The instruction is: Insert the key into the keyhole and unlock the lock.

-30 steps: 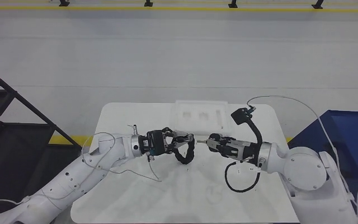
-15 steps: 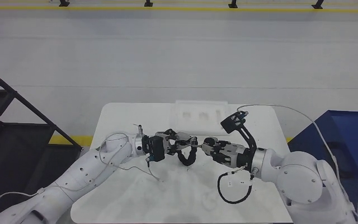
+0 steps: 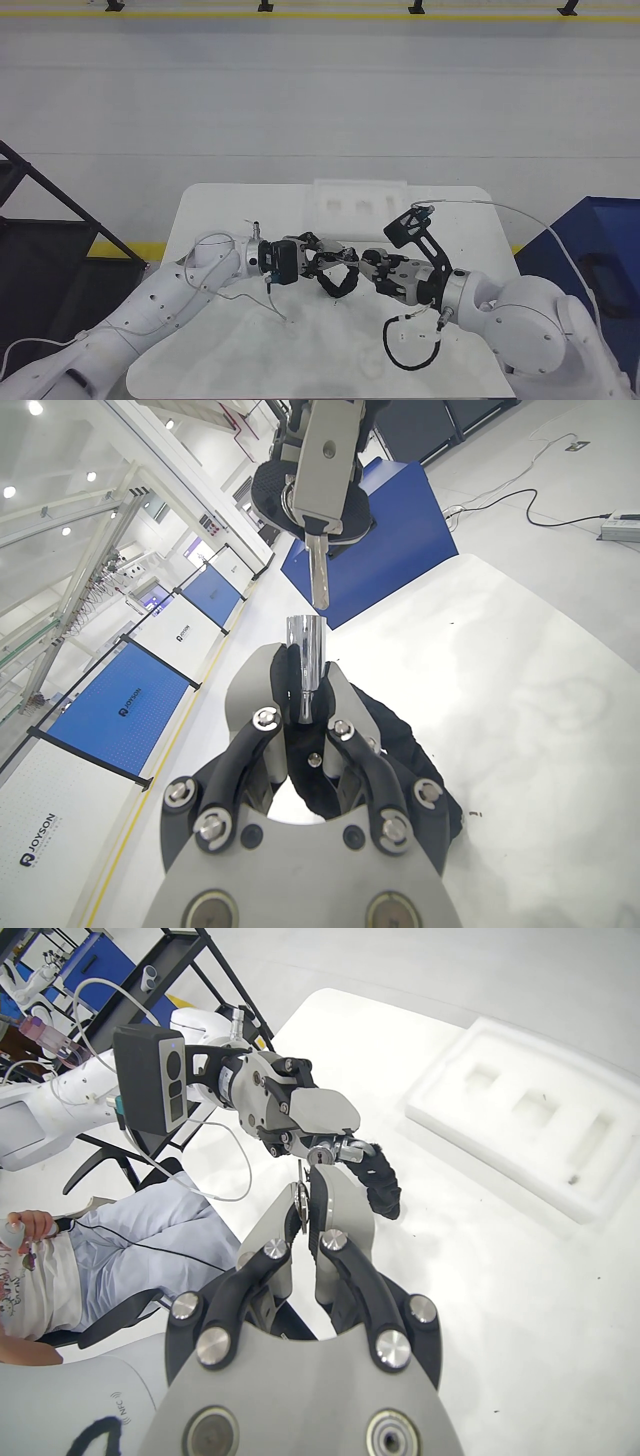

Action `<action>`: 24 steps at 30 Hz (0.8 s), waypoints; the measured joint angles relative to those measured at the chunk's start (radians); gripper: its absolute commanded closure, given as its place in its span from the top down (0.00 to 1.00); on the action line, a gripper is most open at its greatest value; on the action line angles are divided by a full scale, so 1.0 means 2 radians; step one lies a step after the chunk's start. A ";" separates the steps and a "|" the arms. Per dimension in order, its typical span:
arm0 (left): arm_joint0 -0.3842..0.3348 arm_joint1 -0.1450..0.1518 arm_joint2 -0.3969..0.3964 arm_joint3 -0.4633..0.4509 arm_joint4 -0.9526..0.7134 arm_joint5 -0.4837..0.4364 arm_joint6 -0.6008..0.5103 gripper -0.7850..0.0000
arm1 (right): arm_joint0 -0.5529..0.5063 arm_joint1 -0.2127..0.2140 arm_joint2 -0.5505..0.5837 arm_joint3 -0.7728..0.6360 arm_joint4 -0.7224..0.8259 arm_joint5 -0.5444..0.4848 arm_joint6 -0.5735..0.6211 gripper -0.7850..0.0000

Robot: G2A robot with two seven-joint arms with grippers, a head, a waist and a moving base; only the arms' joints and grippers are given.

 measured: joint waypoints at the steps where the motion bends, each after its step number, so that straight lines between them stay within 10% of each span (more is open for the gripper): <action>1: 0.000 0.000 -0.001 0.000 0.001 -0.002 0.000 0.00 | 0.000 0.000 0.000 0.000 -0.002 0.001 -0.001 0.00; 24: 0.016 -0.006 -0.029 -0.005 0.013 -0.029 -0.004 0.00 | 0.008 0.003 -0.005 0.007 -0.008 0.009 0.003 0.00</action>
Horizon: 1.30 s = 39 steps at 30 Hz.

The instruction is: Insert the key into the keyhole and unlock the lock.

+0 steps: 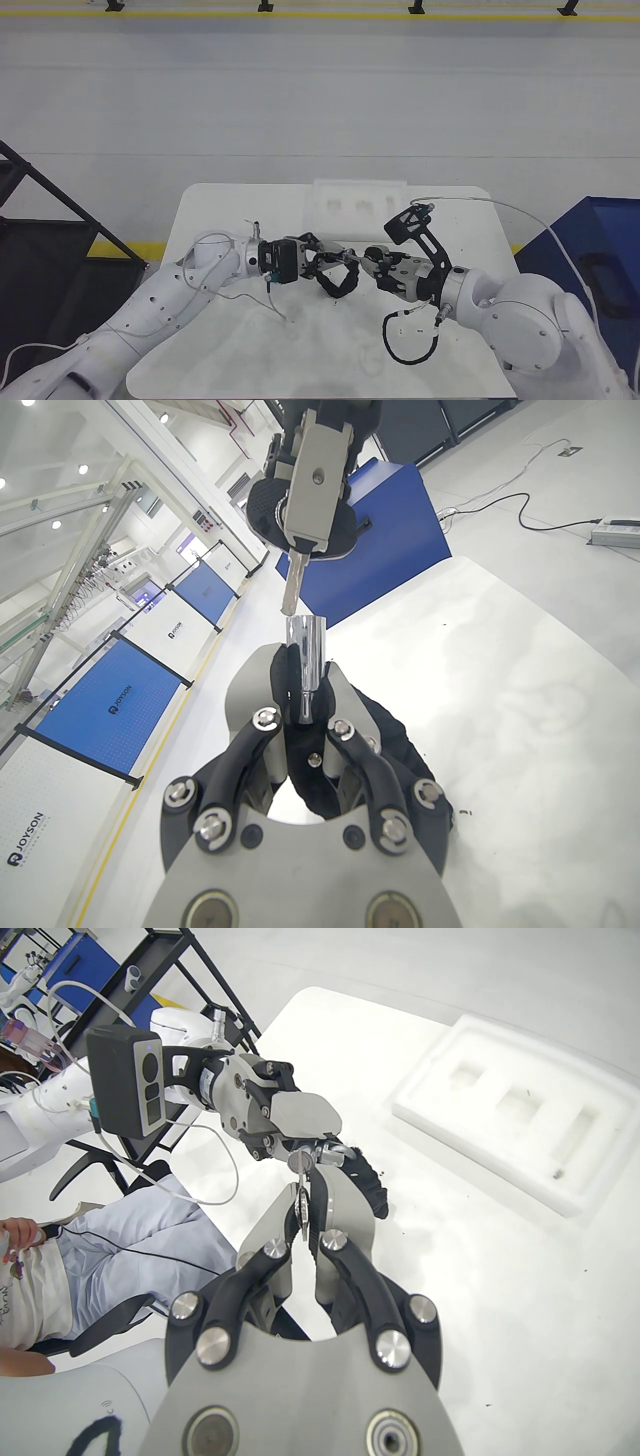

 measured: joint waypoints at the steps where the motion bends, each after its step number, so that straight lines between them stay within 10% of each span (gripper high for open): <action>1: 0.001 0.000 -0.001 0.000 0.001 0.000 0.000 0.00 | 0.000 0.000 0.000 0.000 -0.001 0.000 0.001 0.00; 39: 0.043 0.016 -0.070 -0.079 0.101 0.000 -0.059 0.00 | 0.028 0.006 -0.025 -0.002 -0.028 0.010 0.063 0.00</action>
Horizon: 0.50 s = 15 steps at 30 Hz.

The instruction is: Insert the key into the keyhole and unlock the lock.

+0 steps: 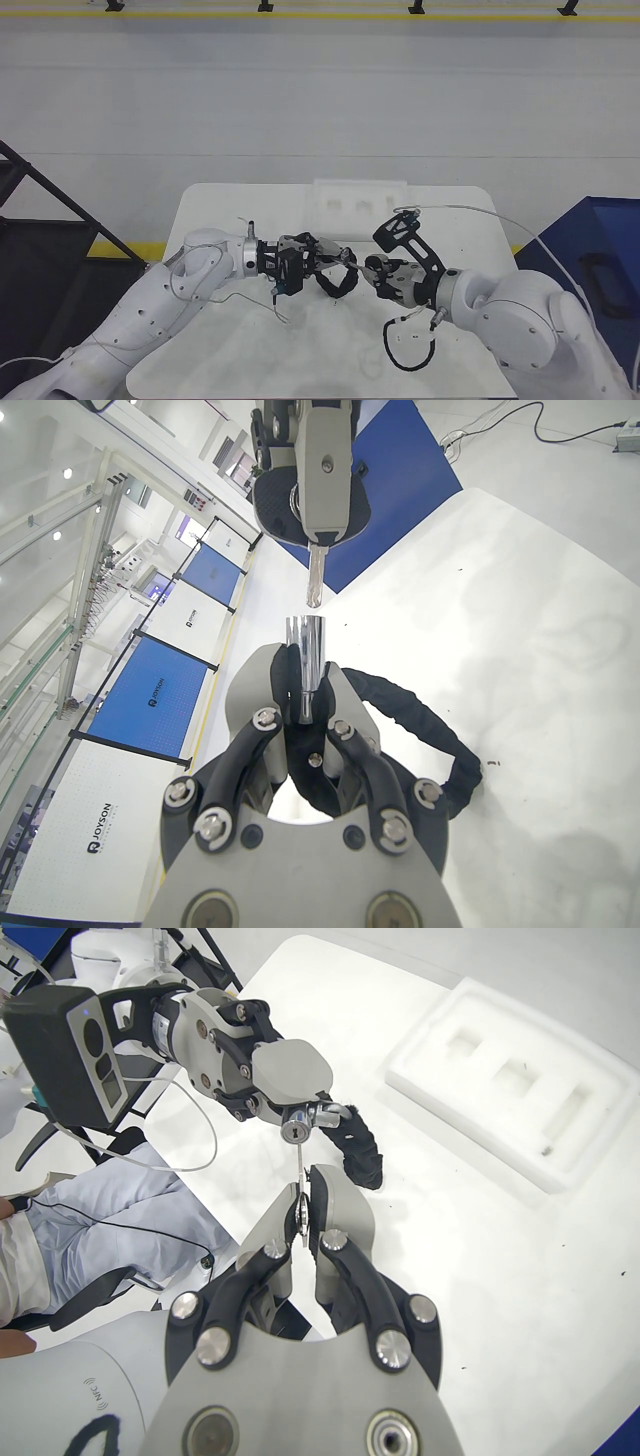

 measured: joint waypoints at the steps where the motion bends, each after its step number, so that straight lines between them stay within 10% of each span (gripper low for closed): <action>1: 0.001 0.000 -0.001 -0.002 0.003 -0.001 -0.001 0.00 | 0.001 0.000 -0.001 0.000 0.000 0.000 0.001 0.00; 15: 0.005 0.000 -0.006 -0.011 0.016 -0.016 0.002 0.00 | 0.010 0.001 -0.011 0.003 -0.001 0.002 0.010 0.00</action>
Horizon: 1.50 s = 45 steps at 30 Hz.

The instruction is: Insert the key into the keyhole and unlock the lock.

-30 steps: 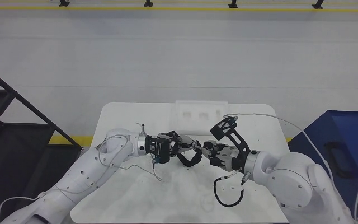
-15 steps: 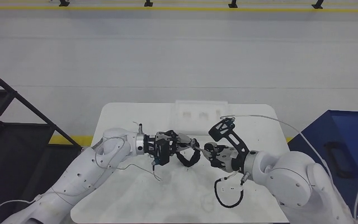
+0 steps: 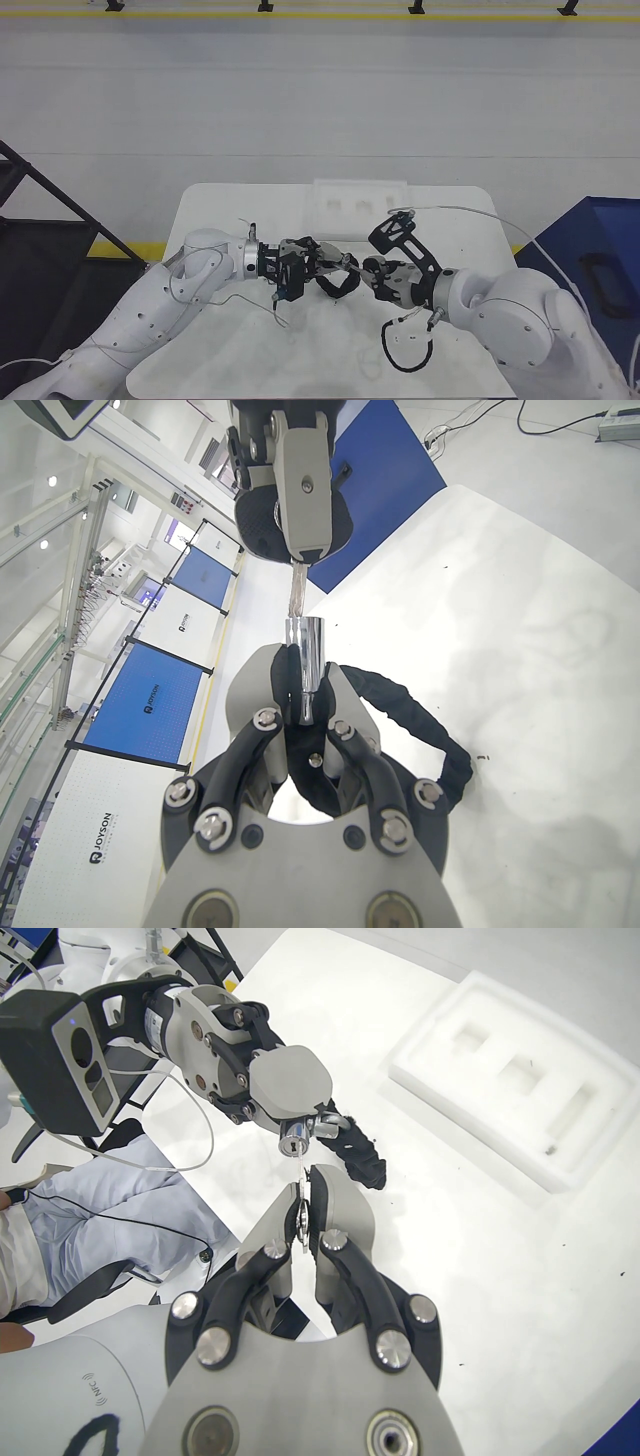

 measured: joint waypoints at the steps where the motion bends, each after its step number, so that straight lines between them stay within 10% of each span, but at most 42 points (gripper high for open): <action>1: 0.000 0.000 0.000 0.000 0.000 0.000 0.000 0.00 | 0.000 0.000 -0.001 0.000 0.000 0.000 0.001 0.00; 45: 0.001 -0.018 -0.007 0.059 -0.090 -0.035 0.034 0.00 | 0.004 0.005 0.031 -0.005 0.054 -0.004 -0.048 0.00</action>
